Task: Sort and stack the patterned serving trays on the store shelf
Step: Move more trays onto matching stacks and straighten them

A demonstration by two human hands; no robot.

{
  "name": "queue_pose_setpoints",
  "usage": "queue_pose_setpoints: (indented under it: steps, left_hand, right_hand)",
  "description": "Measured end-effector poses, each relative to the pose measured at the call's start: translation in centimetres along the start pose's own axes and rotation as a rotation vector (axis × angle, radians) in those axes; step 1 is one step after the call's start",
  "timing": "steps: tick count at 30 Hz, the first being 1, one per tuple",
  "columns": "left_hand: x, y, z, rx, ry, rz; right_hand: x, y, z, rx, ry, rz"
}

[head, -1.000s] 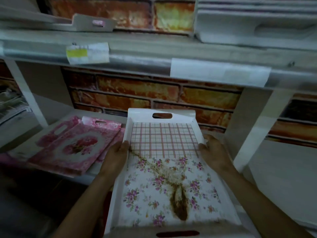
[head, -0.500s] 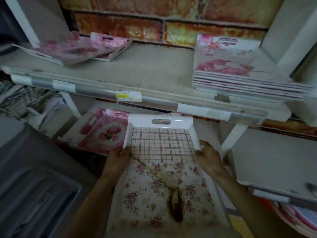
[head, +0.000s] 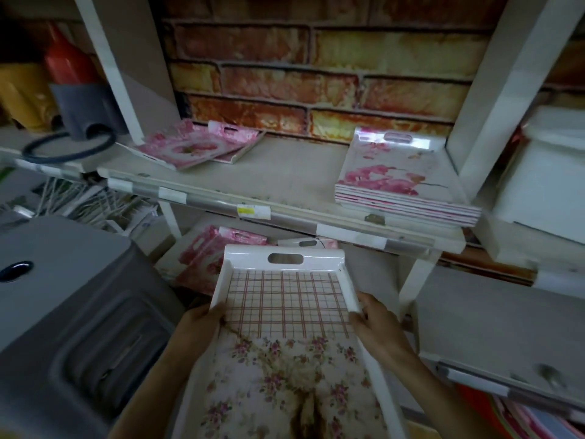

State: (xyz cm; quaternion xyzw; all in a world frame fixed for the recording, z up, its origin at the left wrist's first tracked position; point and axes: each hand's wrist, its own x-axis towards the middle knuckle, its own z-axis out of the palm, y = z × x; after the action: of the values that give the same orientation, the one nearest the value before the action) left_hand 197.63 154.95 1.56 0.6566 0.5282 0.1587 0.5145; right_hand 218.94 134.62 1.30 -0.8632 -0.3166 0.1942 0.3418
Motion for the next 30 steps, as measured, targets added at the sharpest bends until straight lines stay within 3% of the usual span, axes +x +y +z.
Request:
queue_pose_setpoints:
  steps: [6,18,23,30]
  left_hand:
    - [-3.4,1.7,-2.6,-0.056,0.069,-0.048]
    - [-5.0,6.9,-3.0,-0.129,0.067,0.074]
    - [-4.4,10.8,-1.7,-0.103,0.057,0.206]
    - [0.1,16.6,1.4,-0.143,-0.031,0.250]
  right_hand:
    - [-2.0,-1.9,-1.6,0.033,0.009,-0.122]
    - [-1.6,-3.9,-6.5,0.095,0.105,-0.207]
    - [-0.6,-4.2,-9.9,0.099,0.206,-0.220]
    - [2.6,-4.2,-15.3,0.062,0.368,-0.194]
